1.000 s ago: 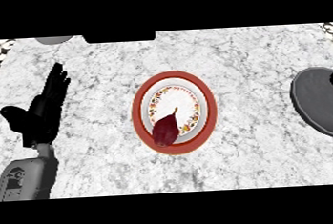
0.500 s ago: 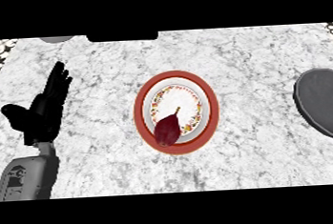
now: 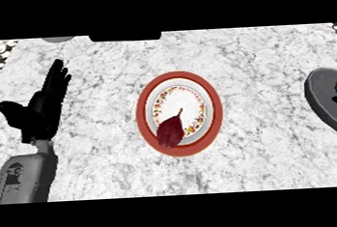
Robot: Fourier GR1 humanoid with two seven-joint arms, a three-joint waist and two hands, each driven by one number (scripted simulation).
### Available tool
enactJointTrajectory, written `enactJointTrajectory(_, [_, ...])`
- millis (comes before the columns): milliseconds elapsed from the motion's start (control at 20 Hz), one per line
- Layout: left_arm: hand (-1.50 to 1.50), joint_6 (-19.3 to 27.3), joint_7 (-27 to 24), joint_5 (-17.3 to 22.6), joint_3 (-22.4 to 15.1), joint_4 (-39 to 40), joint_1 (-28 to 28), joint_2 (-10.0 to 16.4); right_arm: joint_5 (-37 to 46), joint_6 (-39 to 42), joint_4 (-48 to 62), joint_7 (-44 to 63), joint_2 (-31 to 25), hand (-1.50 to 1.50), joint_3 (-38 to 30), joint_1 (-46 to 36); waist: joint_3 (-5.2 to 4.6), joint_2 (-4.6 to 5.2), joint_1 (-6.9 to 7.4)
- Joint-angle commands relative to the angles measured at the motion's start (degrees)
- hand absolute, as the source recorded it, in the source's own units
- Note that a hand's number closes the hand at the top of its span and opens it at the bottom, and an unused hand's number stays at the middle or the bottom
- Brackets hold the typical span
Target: Pick the can from the plate and place it in the pan
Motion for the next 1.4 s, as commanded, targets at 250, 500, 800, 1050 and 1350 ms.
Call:
enactJointTrajectory(250, [0.00, 1.70, 0.06, -1.15, -0.49, -0.40, 1.44, -1.35, -11.86, -7.47, -5.05, -16.45, 5.32, -1.50, -8.74, 0.65, -0.15, -0.60, -1.27])
enactJointTrajectory(500, [0.00, 0.70, 0.53, -0.33, 1.29, -2.15, 3.65, 0.68, -20.43, 6.24, -16.41, -19.32, 8.62, -1.50, -10.54, 9.94, -0.33, -1.31, -3.00])
enactJointTrajectory(800, [0.00, 2.69, 3.17, -1.22, 1.32, -3.18, 2.72, 0.36, -24.61, 14.93, -36.34, -17.34, 16.88, -1.50, -7.90, 21.62, -0.50, -1.84, -4.66])
enactJointTrajectory(1050, [0.00, 1.90, 1.09, -0.59, 1.66, -3.05, 4.55, 0.18, -27.14, 17.82, -55.41, -12.89, 23.18, -1.50, -7.12, 32.97, -0.64, -1.98, -5.65])
enactJointTrajectory(1350, [0.00, 2.21, 1.70, -1.14, 0.63, -3.30, 3.95, -0.60, -29.86, 19.79, -79.81, -6.22, 33.32, -1.50, -2.02, 49.98, -0.48, -1.29, -4.53])
